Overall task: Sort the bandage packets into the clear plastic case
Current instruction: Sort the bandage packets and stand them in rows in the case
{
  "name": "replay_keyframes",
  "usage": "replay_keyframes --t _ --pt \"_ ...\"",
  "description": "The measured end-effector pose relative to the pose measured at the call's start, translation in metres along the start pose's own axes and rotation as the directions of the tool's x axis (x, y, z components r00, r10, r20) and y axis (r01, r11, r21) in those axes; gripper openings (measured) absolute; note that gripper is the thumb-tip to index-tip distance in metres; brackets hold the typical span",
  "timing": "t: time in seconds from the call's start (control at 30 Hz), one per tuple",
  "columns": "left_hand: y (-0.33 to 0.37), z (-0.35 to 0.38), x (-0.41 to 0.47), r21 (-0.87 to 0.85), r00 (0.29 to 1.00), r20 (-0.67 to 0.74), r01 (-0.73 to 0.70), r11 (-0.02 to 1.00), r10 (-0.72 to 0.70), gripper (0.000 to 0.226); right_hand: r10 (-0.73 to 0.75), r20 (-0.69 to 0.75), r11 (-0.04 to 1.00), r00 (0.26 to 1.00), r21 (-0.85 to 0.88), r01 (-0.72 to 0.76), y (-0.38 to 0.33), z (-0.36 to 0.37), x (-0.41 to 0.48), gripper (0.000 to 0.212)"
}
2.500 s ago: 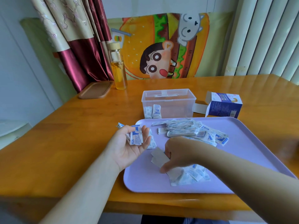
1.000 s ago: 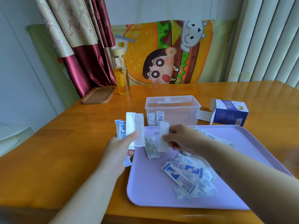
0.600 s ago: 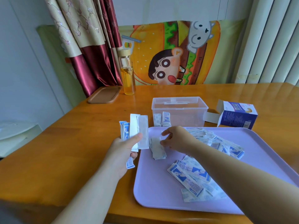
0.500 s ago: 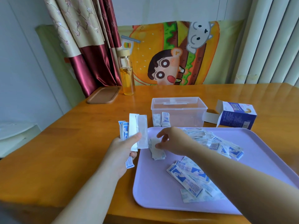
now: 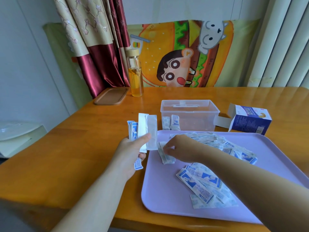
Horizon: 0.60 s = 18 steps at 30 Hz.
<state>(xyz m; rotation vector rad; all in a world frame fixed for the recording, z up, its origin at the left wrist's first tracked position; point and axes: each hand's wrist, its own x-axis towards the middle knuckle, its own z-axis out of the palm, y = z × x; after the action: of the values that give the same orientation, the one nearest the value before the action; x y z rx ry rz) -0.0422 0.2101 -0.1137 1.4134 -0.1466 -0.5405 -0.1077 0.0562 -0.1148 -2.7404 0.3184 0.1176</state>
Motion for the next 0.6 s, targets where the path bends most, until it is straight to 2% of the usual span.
replay_keyframes --t 0.1,0.17,0.23,0.3,0.37,0.47,0.53,0.6 --pt "0.002 0.0 0.001 -0.009 1.0 -0.004 -0.008 1.0 0.008 0.026 0.006 -0.173 0.994 0.985 -0.109 -0.025 0.004 -0.003 0.006 0.033" --pt "0.003 -0.001 0.0 -0.016 1.0 -0.012 -0.011 1.0 0.011 0.027 -0.018 -0.332 0.992 0.943 -0.126 -0.025 0.007 -0.014 0.007 0.028" --pt "0.003 -0.003 0.001 -0.027 1.0 -0.014 -0.016 1.0 0.016 0.028 -0.033 -0.471 0.999 0.882 -0.035 0.019 0.006 -0.032 0.005 0.024" --pt "0.004 -0.005 0.001 -0.034 1.0 -0.018 -0.019 0.999 0.019 0.03 -0.021 -0.5 0.993 0.866 0.09 0.076 0.003 -0.05 0.002 0.023" --pt "0.005 -0.006 0.002 -0.051 1.0 -0.022 -0.017 0.999 0.016 0.028 -0.003 -0.432 0.976 0.902 0.195 0.097 0.002 -0.061 0.002 0.021" --pt "0.005 -0.006 0.001 -0.059 1.0 -0.017 -0.012 0.998 0.011 0.02 0.072 -0.123 0.947 0.99 0.319 -0.029 -0.001 -0.058 0.004 0.037" --pt "0.004 -0.005 0.0 -0.039 1.0 -0.006 -0.01 0.999 0.009 0.025 0.082 0.032 0.967 0.996 0.238 -0.088 -0.004 -0.045 0.007 0.044" --pt "0.001 -0.005 -0.001 -0.016 1.0 -0.006 -0.006 1.0 0.006 0.028 0.074 0.004 0.983 0.997 0.167 -0.074 -0.001 -0.031 0.013 0.047"
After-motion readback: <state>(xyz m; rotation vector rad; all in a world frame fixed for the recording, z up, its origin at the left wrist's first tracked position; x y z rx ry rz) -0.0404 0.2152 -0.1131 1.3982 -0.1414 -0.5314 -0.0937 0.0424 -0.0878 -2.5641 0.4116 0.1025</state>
